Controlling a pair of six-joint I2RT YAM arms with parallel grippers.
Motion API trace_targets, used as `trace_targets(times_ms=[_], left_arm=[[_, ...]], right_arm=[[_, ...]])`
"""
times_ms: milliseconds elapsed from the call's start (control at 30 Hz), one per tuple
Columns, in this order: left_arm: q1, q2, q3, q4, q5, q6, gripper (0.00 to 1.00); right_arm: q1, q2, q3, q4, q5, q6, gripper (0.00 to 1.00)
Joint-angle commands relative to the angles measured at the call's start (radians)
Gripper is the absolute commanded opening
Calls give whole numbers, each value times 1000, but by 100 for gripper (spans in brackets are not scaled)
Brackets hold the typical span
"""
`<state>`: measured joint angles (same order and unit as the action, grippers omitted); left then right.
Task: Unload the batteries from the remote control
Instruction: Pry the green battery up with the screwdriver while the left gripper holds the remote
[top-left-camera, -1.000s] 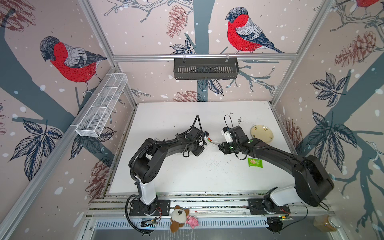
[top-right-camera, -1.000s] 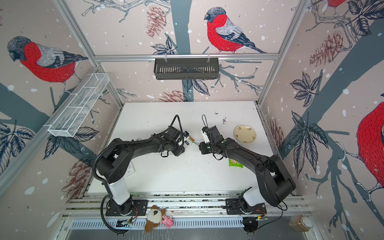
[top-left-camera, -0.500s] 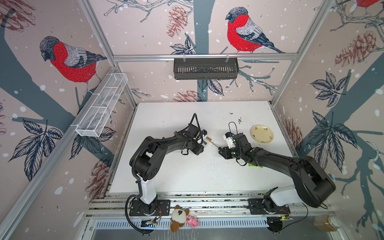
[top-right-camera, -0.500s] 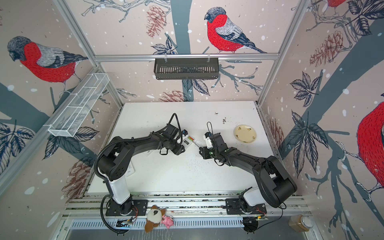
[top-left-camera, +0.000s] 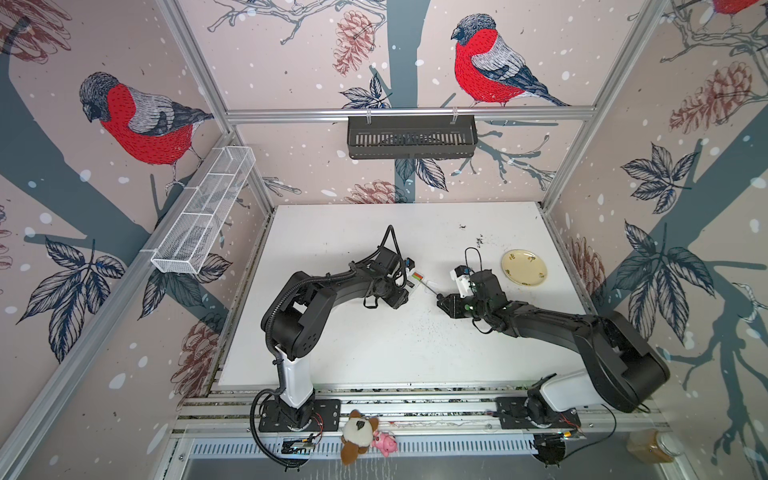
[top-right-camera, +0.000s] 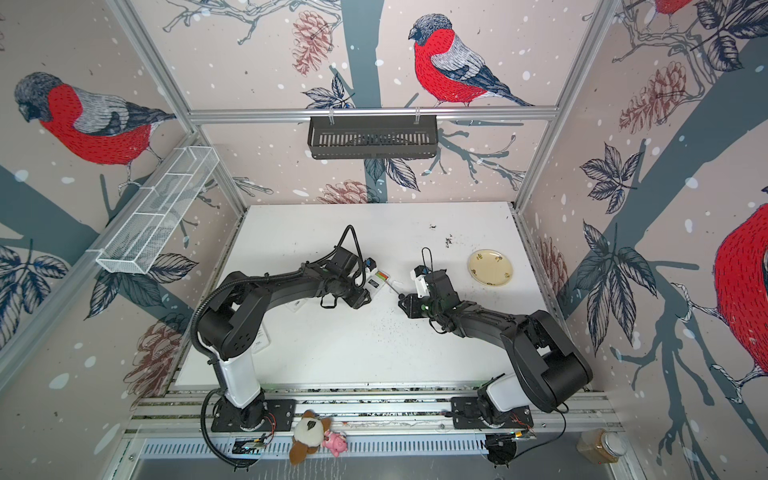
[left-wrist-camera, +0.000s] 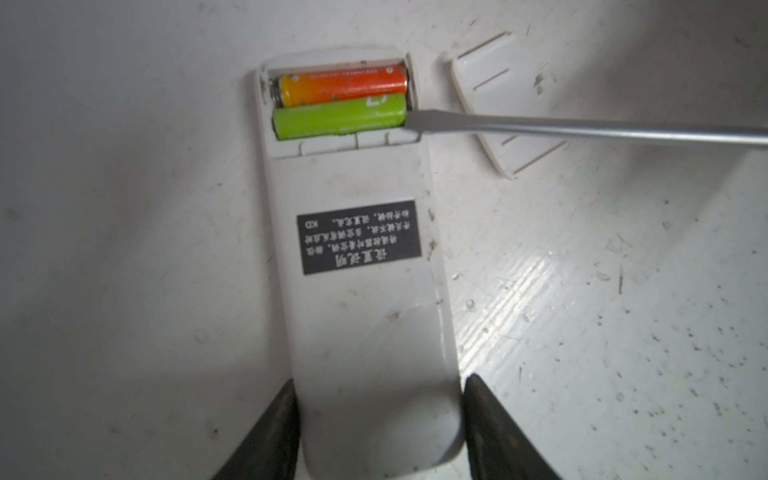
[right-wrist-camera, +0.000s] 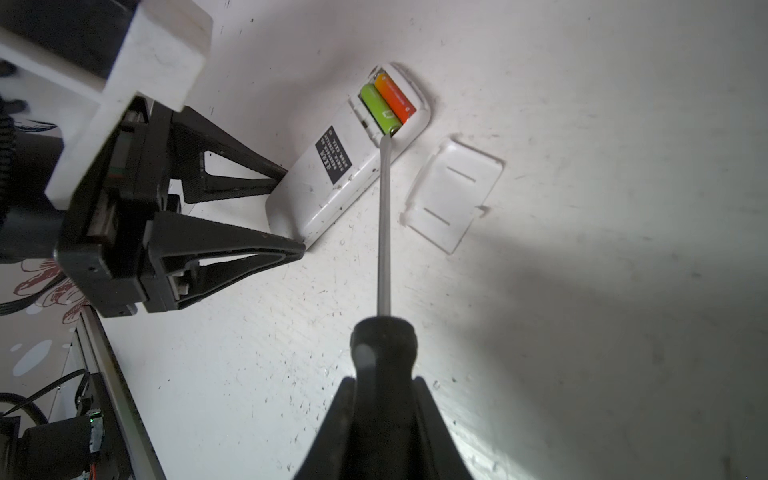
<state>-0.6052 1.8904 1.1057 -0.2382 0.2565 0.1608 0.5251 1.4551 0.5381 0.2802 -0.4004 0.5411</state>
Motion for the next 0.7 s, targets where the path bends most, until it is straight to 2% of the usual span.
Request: trace_targets(times_ms=[0,300,500,667], left_arm=[[-14,29,-9,-102,347,91,0],[1,22,-12,-89,314,70,0],[3,5,-29,-73,152,42,0],[1,-13,-34,-66,110,50,0]], right_arm=[[3,5,10,252,-72,-1,1],[-22,-19,14,186,-54,-4,1],[-70,-100,45,-33,-65,-58,1],[-91,-103,92,-174,-109,-108,1]])
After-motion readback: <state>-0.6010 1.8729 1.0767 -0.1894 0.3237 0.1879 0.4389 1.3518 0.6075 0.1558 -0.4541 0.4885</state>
